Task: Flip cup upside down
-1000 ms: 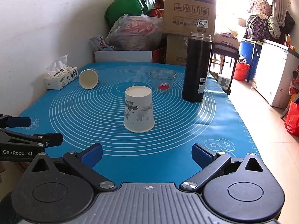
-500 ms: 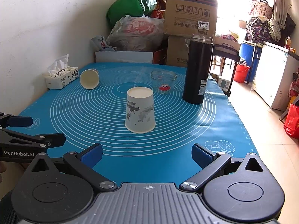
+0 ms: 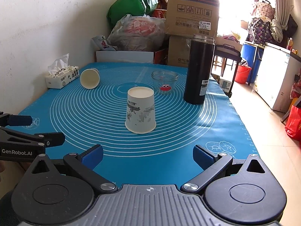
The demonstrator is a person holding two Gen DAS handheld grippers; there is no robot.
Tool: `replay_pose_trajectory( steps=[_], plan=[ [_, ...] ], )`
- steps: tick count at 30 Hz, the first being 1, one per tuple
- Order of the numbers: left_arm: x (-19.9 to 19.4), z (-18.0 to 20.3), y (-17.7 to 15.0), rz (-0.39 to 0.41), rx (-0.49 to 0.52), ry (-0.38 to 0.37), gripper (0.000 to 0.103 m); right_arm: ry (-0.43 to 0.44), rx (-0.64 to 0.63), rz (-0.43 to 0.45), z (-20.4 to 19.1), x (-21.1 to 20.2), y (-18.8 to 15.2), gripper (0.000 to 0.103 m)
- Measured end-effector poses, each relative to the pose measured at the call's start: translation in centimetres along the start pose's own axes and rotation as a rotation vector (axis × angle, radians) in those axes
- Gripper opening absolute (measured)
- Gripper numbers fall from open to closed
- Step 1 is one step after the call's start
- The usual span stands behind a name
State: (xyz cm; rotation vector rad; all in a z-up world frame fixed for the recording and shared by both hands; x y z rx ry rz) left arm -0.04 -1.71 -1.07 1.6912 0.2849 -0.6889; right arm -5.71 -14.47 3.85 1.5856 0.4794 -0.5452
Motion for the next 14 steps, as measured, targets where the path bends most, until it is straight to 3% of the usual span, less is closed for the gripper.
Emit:
replay_pose_trajectory(
  steps=[14],
  plan=[
    [0.04,-0.08,0.02,-0.003,0.005,-0.004,0.097,-0.001,0.005,-0.005,0.33,0.1,-0.32,0.103]
  ],
)
Point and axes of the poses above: each gripper's, at about its wrist camera, not at the fingertips, and x roughly the way its jaws point, z to its right, y to its top, the point moved 2 cm from there along x, roughly the way its jaws point, and after that the axes turned 6 degrees about x, right-handed, at the moved point
